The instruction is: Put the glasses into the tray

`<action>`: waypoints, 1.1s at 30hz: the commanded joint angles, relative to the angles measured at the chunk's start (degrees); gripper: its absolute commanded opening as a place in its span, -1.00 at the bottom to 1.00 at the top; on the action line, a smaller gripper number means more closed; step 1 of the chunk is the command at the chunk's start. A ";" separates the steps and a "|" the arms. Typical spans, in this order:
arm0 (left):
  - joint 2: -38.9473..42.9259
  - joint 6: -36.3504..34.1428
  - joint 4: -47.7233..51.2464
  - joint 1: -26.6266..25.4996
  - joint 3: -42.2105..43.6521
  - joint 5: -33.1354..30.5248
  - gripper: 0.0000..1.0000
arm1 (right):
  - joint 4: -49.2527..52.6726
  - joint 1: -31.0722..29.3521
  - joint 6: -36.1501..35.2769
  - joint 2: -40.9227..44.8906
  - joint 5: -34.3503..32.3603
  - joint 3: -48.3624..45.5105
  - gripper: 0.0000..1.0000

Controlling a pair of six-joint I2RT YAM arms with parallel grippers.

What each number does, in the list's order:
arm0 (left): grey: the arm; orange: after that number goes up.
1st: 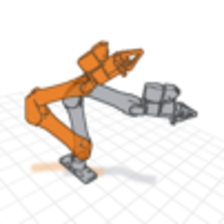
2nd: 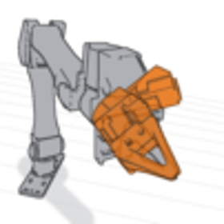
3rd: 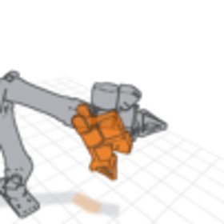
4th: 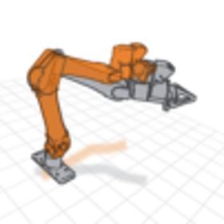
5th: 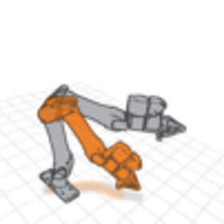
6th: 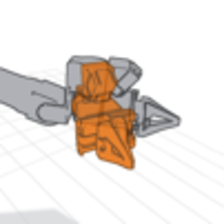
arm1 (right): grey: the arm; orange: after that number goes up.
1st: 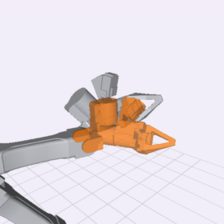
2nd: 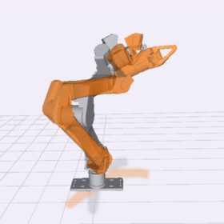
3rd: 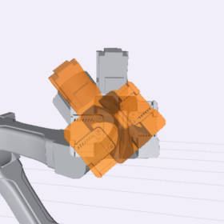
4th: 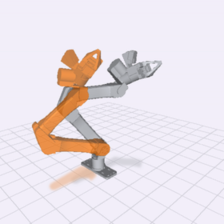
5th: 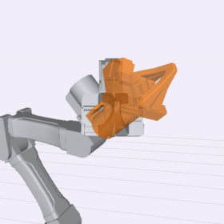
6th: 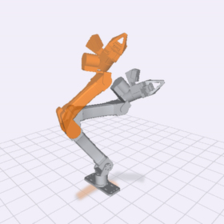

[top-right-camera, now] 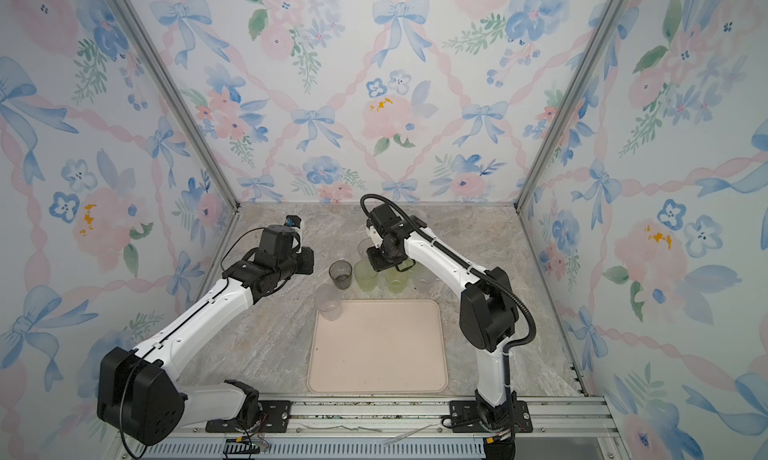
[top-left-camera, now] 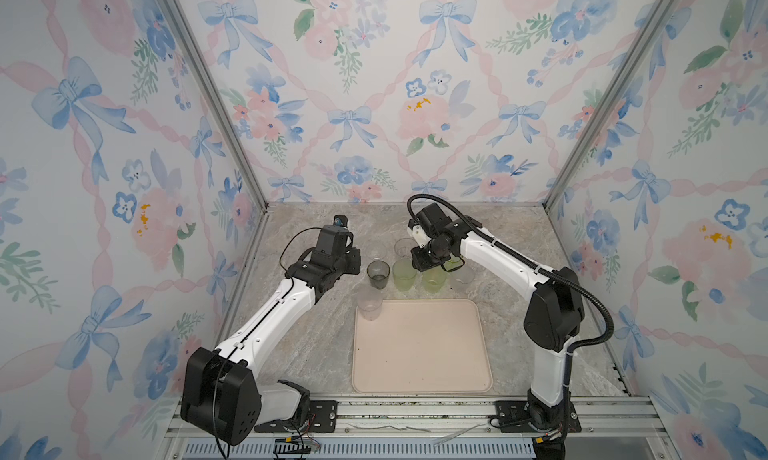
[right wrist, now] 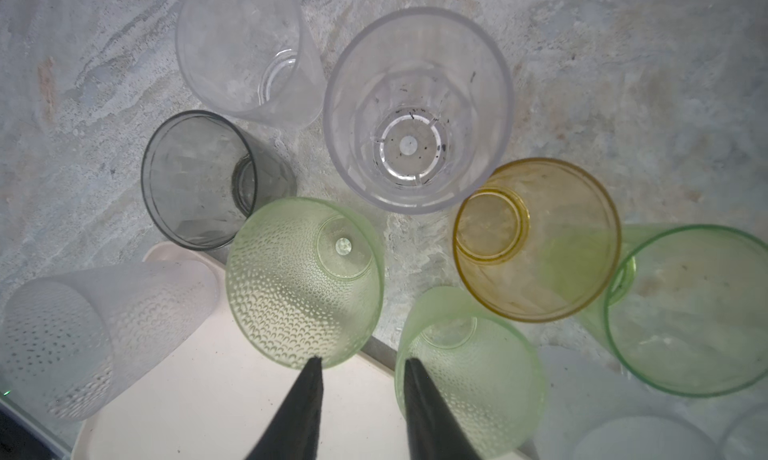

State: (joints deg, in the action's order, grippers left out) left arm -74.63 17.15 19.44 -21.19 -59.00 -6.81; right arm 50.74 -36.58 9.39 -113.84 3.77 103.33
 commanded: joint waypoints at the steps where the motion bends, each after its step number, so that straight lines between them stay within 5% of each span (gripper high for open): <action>1: 0.04 -0.89 -0.81 0.70 0.92 0.87 -0.46 | 3.49 -1.03 -0.30 -2.31 -2.15 2.93 -0.28; 33: -0.01 -3.78 -1.07 4.05 2.14 3.11 -0.47 | 7.96 -2.18 0.42 -11.78 -4.90 12.83 -0.44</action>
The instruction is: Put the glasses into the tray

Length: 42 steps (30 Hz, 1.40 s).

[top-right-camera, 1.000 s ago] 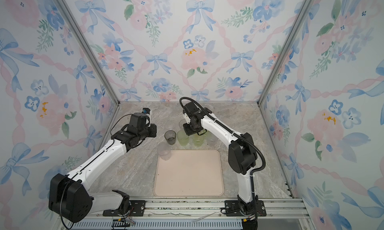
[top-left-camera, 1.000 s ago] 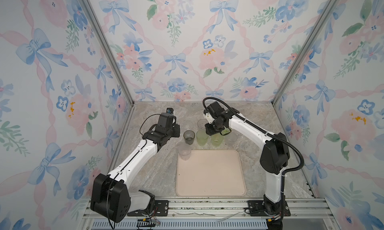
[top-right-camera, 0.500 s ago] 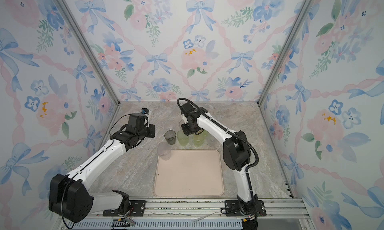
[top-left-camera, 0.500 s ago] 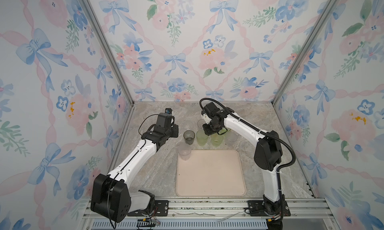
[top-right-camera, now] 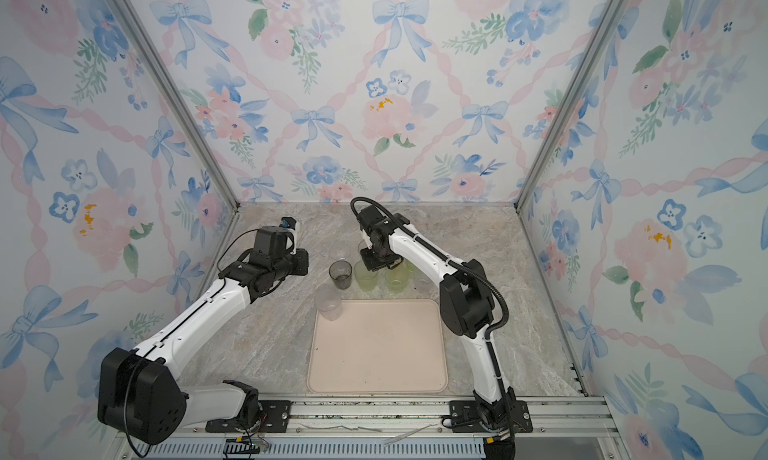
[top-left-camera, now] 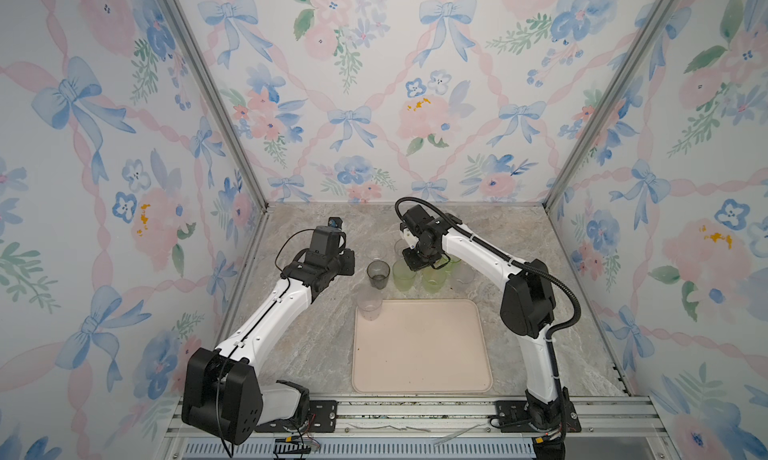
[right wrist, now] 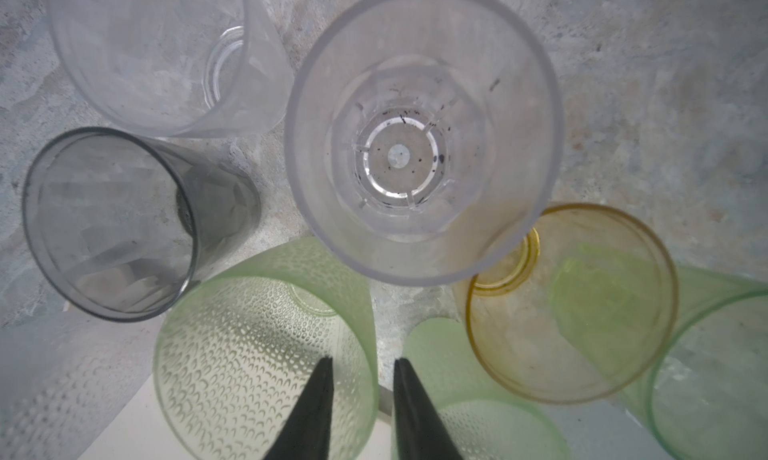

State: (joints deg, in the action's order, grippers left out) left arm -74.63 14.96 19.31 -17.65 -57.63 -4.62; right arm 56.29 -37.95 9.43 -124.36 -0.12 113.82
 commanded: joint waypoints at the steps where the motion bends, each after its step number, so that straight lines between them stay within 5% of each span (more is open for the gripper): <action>1: -0.08 -1.67 -0.86 0.64 0.76 1.06 -0.48 | 2.59 -0.89 0.37 -1.52 -1.15 2.66 -0.44; 25: -0.47 -2.48 -1.12 1.74 1.49 2.38 -0.49 | 4.62 -1.37 0.15 -3.97 -2.06 5.01 -0.55; 42: -0.69 -2.52 -1.04 1.85 1.73 3.33 -0.50 | 4.70 -1.79 -0.22 -3.61 -3.74 5.18 -0.87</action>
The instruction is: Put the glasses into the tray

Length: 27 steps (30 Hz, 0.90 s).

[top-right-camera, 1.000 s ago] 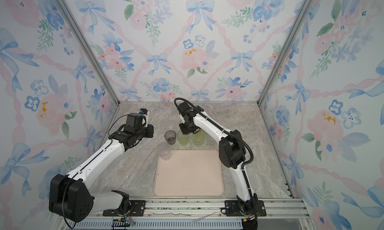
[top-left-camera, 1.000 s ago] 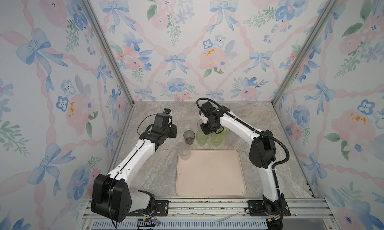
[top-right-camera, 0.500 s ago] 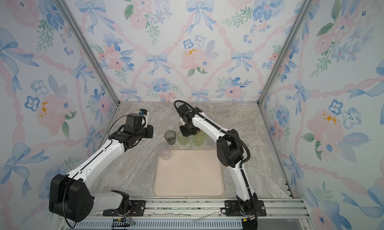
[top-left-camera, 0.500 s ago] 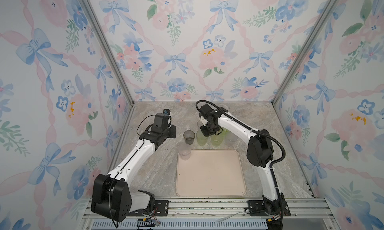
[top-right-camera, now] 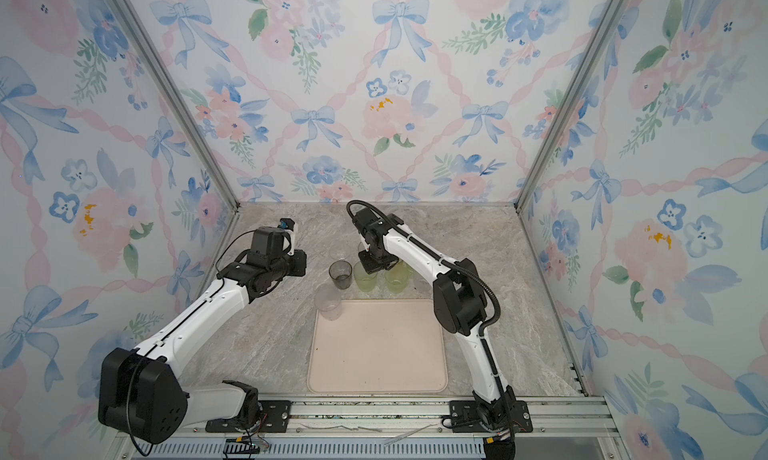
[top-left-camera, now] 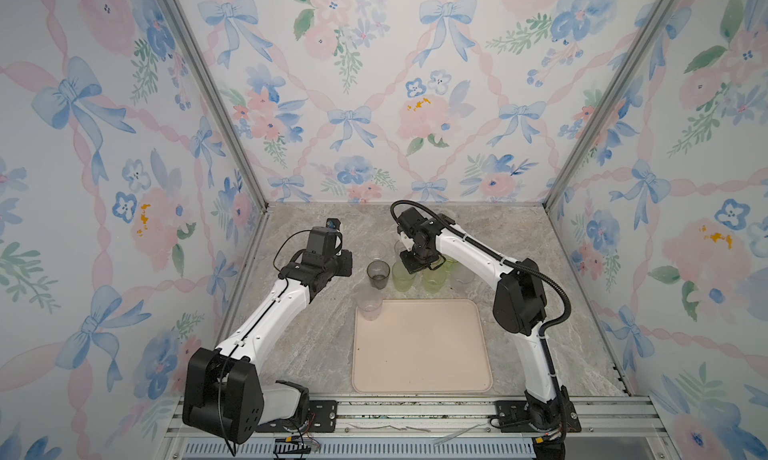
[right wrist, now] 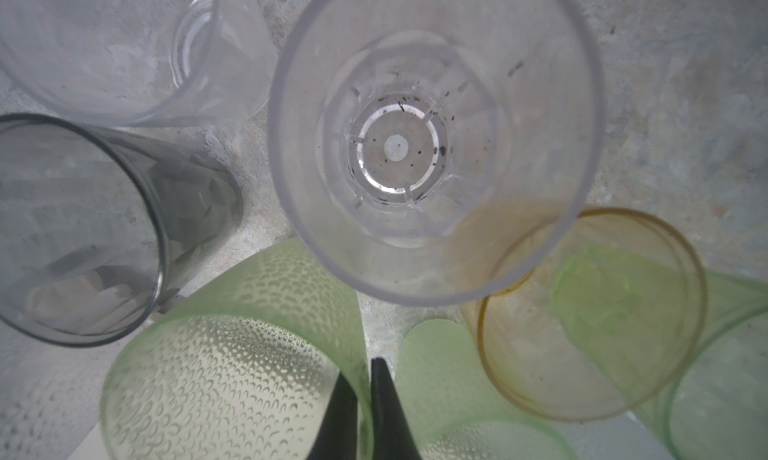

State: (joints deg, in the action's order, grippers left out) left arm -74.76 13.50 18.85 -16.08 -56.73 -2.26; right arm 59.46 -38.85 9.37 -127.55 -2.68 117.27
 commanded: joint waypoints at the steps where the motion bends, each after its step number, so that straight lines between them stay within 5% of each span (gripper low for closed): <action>1: -0.54 -1.09 -0.59 0.27 0.75 1.03 -0.50 | 1.67 -0.90 -0.22 -0.36 -1.34 1.73 -0.88; 27: -0.65 -0.31 -1.70 0.27 1.18 0.35 -0.47 | -0.90 -1.41 -1.09 11.73 -1.57 -3.93 -0.97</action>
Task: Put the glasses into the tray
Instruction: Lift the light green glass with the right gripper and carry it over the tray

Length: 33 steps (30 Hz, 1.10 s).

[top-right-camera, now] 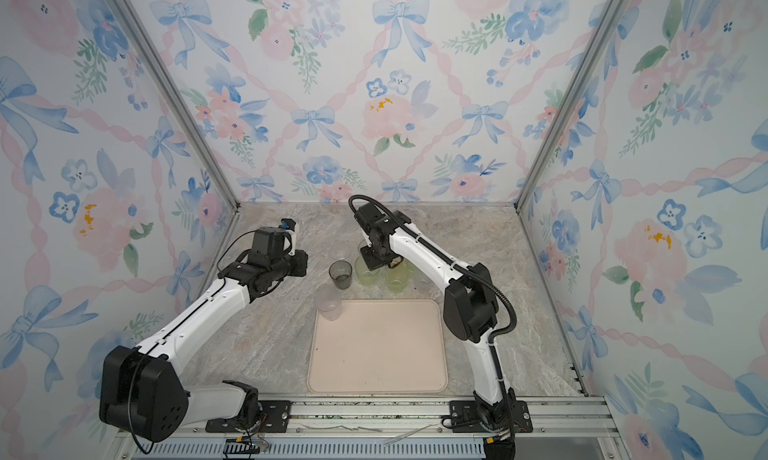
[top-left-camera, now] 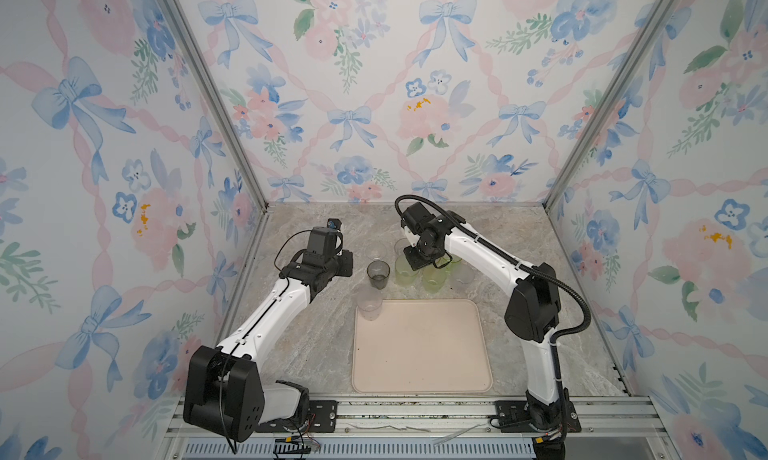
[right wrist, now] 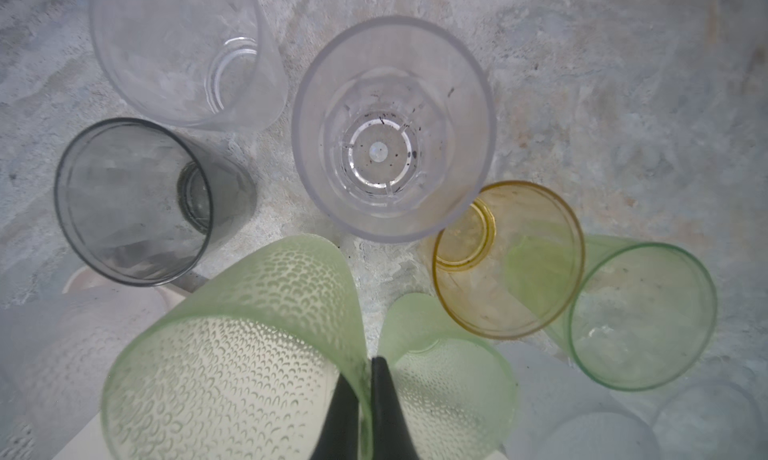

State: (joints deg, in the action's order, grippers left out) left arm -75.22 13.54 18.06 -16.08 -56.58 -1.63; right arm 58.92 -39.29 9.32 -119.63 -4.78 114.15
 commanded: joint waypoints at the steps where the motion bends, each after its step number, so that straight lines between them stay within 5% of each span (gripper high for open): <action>1: -0.19 -0.27 -1.16 0.32 1.12 -0.40 -0.48 | -0.27 -1.08 -1.22 4.64 0.70 -1.06 -0.98; 10: -0.45 0.26 -2.95 0.26 1.48 -2.83 -0.48 | -0.02 -4.03 -5.14 18.89 1.74 -9.94 -0.98; 19: 0.27 0.35 -3.04 0.26 0.68 -2.53 -0.48 | 2.08 -16.75 -3.33 28.87 1.56 -18.86 -0.98; 33: 1.12 -0.53 -2.95 0.26 -0.19 -1.33 -0.47 | 2.87 -28.65 -1.66 15.63 1.58 -16.07 -0.98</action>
State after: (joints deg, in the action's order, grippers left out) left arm -75.16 13.54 15.70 -16.08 -55.83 -3.57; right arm 60.23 -67.11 7.05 -101.16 -3.29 95.22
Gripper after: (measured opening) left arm 0.268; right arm 0.065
